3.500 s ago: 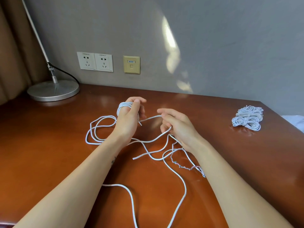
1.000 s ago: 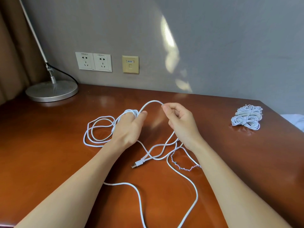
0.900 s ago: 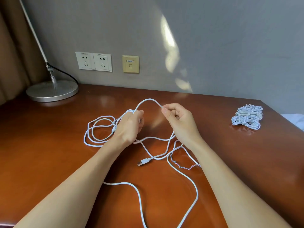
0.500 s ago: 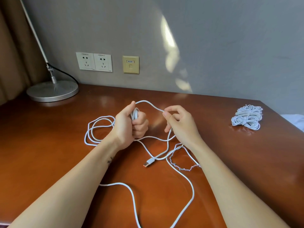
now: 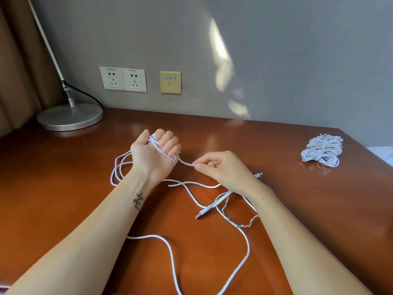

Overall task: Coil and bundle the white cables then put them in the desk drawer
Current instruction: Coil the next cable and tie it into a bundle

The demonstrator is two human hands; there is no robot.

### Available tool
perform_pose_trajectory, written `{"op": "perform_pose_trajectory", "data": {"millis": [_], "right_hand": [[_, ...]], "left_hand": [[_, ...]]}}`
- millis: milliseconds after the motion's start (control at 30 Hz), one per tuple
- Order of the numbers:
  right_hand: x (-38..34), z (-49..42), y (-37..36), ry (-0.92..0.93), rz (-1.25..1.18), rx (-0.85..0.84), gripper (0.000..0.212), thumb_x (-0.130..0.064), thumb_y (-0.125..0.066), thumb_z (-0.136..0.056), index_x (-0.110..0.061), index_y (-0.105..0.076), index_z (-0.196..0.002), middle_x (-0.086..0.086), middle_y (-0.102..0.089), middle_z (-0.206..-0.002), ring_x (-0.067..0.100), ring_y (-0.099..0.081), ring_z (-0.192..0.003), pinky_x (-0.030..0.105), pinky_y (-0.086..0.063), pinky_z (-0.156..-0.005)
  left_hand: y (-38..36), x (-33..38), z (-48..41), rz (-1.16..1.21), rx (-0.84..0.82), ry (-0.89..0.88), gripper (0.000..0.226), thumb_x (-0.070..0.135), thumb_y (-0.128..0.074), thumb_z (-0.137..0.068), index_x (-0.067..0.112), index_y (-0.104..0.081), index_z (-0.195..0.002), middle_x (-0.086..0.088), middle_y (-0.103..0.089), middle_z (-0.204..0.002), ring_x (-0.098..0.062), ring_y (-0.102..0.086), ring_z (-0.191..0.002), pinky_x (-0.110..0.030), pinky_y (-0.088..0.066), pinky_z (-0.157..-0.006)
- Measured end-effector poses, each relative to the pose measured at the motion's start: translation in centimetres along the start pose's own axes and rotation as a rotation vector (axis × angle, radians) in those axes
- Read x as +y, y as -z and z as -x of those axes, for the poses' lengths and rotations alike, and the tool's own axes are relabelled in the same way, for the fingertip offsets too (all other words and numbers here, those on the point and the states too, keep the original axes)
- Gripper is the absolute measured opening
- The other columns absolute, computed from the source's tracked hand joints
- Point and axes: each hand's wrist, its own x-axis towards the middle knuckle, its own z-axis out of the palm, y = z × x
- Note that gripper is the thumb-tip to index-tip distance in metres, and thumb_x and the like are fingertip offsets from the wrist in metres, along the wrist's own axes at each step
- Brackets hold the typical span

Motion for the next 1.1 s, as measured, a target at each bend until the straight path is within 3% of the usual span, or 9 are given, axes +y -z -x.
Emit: {"op": "perform_pose_trajectory", "data": {"millis": [100, 233, 300, 400, 533, 700, 767, 900, 1100], "right_hand": [[-0.3, 0.1, -0.1, 0.013, 0.019, -0.027, 0.019, -0.037, -0.068, -0.099, -0.033, -0.078, -0.114, -0.026, -0.07, -0.075, -0.008, -0.066, -0.081, 0.018, -0.052, -0.09], [-0.5, 0.2, 0.0, 0.016, 0.003, -0.032, 0.023, -0.034, -0.065, -0.1, -0.034, -0.076, -0.121, -0.029, -0.069, -0.08, -0.011, -0.065, -0.083, 0.009, -0.049, -0.07], [-0.5, 0.2, 0.0, 0.014, -0.018, -0.014, 0.024, -0.033, -0.065, -0.101, -0.034, -0.074, -0.123, -0.026, -0.069, -0.086, -0.011, -0.066, -0.084, 0.007, -0.049, -0.068], [-0.4, 0.1, 0.0, 0.021, -0.059, 0.012, 0.027, -0.028, -0.064, -0.101, -0.035, -0.07, -0.127, -0.019, -0.071, -0.093, -0.004, -0.068, -0.092, 0.013, -0.055, -0.078], [-0.5, 0.1, 0.0, 0.036, -0.067, -0.016, 0.036, -0.018, -0.059, -0.104, -0.035, -0.062, -0.135, -0.02, -0.073, -0.108, 0.0, -0.067, -0.103, 0.02, -0.054, -0.096], [-0.6, 0.0, 0.1, 0.026, -0.103, -0.053, 0.046, -0.007, -0.059, -0.101, -0.031, -0.058, -0.141, -0.017, -0.074, -0.111, 0.007, -0.069, -0.09, 0.016, -0.053, -0.088], [-0.5, -0.1, 0.1, -0.003, -0.106, -0.09, 0.049, -0.008, -0.063, -0.098, -0.028, -0.057, -0.143, -0.013, -0.075, -0.109, 0.004, -0.068, -0.083, 0.019, -0.054, -0.087], [-0.2, -0.2, 0.0, -0.049, -0.026, -0.104, 0.042, -0.021, -0.069, -0.096, -0.028, -0.063, -0.136, -0.01, -0.076, -0.104, 0.005, -0.072, -0.093, 0.029, -0.058, -0.095], [-0.2, -0.3, 0.1, -0.068, -0.008, 0.054, 0.025, -0.03, -0.068, -0.098, -0.03, -0.069, -0.124, -0.013, -0.077, -0.092, 0.002, -0.072, -0.087, 0.02, -0.057, -0.074]], "left_hand": [[0.0, 0.0, -0.4, 0.021, 0.069, 0.007, 0.043, 0.04, -0.027, -0.107, 0.014, -0.045, -0.077, 0.002, -0.032, -0.068, -0.012, -0.028, -0.054, -0.025, -0.028, -0.053], [-0.1, 0.0, -0.6, -0.117, 0.135, -0.055, 0.028, 0.029, -0.039, -0.105, 0.008, -0.055, -0.096, 0.001, -0.037, -0.069, -0.012, -0.032, -0.056, -0.025, -0.029, -0.058], [-0.2, 0.0, -0.6, -0.258, 0.127, -0.087, 0.023, 0.023, -0.042, -0.105, 0.008, -0.058, -0.1, 0.002, -0.037, -0.07, -0.011, -0.034, -0.057, -0.024, -0.032, -0.058], [-0.1, -0.4, -0.9, -0.537, 0.171, -0.211, 0.02, 0.015, -0.041, -0.106, 0.009, -0.06, -0.103, 0.002, -0.039, -0.07, -0.011, -0.036, -0.058, -0.025, -0.034, -0.059], [0.3, -1.1, -1.2, -1.171, 0.289, -0.476, 0.025, 0.01, -0.041, -0.106, 0.016, -0.064, -0.097, 0.0, -0.046, -0.069, -0.009, -0.043, -0.055, -0.025, -0.041, -0.056], [1.2, -1.1, -1.2, -1.64, 0.224, -0.724, 0.024, 0.016, -0.041, -0.109, 0.021, -0.064, -0.105, -0.001, -0.059, -0.092, -0.011, -0.054, -0.068, -0.029, -0.047, -0.064], [1.4, -1.0, -1.3, -1.723, 0.171, -0.78, 0.022, 0.015, -0.042, -0.109, 0.023, -0.062, -0.108, -0.002, -0.058, -0.099, -0.01, -0.055, -0.071, -0.023, -0.045, -0.064], [1.4, -1.1, -0.9, -1.752, 0.117, -0.811, 0.022, 0.019, -0.042, -0.11, 0.02, -0.061, -0.12, 0.0, -0.056, -0.106, -0.006, -0.056, -0.078, -0.014, -0.044, -0.065], [1.7, -1.2, -0.9, -1.891, 0.093, -0.746, 0.025, 0.02, -0.041, -0.11, 0.022, -0.059, -0.127, 0.006, -0.059, -0.101, -0.004, -0.059, -0.082, -0.019, -0.047, -0.072]]}}
